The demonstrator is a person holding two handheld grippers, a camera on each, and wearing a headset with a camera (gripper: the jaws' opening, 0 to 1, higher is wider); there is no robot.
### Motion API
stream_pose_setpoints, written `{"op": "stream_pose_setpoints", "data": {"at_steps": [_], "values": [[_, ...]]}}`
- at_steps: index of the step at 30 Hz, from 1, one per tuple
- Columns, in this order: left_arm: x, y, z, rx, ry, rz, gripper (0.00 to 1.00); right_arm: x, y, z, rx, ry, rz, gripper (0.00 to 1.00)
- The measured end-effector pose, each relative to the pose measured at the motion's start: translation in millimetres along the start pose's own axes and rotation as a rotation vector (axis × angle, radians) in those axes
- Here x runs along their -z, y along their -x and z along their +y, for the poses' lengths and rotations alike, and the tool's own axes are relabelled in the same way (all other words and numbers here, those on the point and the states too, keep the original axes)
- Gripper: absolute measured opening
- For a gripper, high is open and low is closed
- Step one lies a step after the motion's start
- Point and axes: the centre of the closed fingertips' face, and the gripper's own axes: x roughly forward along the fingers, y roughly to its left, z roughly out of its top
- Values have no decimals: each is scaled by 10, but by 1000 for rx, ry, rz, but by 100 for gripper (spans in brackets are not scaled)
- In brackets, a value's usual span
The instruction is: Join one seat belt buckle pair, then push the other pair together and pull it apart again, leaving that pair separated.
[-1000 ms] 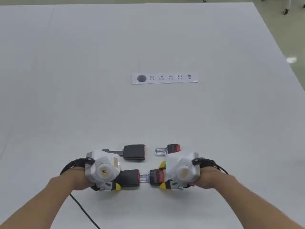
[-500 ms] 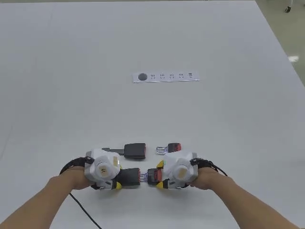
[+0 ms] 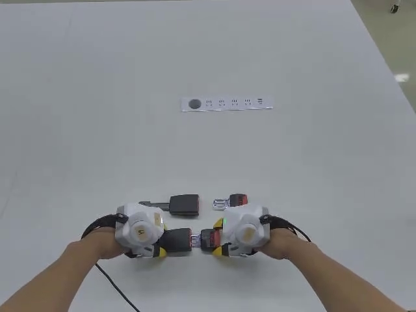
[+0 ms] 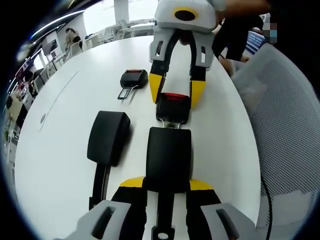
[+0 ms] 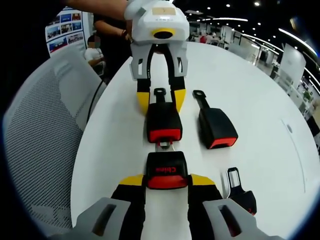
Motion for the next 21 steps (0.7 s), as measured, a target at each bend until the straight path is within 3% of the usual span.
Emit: {"op": "stream_pose_setpoints", "data": {"at_steps": [21], "values": [[-14,8,3,0,8,-3,29,0,-56,3,-7,-10,17,27]]}}
